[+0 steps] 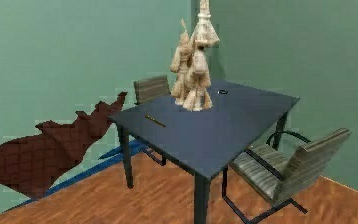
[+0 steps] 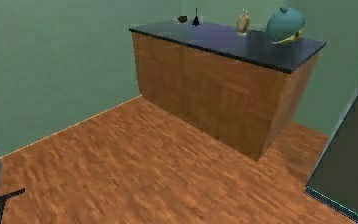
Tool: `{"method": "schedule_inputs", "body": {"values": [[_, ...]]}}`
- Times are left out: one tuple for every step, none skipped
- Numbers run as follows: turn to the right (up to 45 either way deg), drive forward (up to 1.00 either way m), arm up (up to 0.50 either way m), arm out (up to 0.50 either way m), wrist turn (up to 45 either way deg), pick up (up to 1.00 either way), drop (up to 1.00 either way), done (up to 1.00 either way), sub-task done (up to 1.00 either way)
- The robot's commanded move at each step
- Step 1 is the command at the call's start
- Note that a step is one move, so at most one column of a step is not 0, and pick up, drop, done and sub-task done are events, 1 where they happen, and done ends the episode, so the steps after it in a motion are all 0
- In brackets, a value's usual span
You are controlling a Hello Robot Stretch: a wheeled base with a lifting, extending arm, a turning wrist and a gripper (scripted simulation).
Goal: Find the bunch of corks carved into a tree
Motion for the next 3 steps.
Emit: {"method": "schedule_inputs", "body": {"values": [[-27.0, 0.00, 0.00, 0.00, 0.0, 0.00, 0.00, 0.00, 0.00], [0.0, 0.55, 0.00, 0.00, 0.0, 0.00, 0.00, 0.00, 0.00], [42.0, 0.00, 0.00, 0.00, 0.0, 0.00, 0.00, 0.00, 0.00]]}}
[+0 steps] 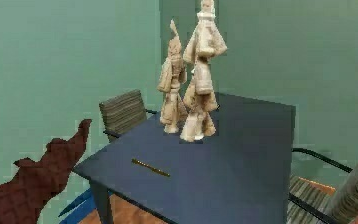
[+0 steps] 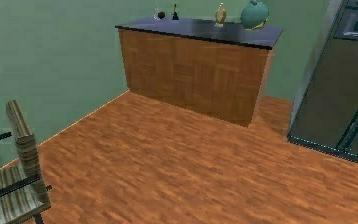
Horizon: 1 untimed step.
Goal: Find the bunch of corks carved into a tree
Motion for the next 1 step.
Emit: {"method": "schedule_inputs", "body": {"values": [[0.0, 0.00, 0.00, 0.00, 0.0, 0.00, 0.00, 1.00, 0.00]]}}
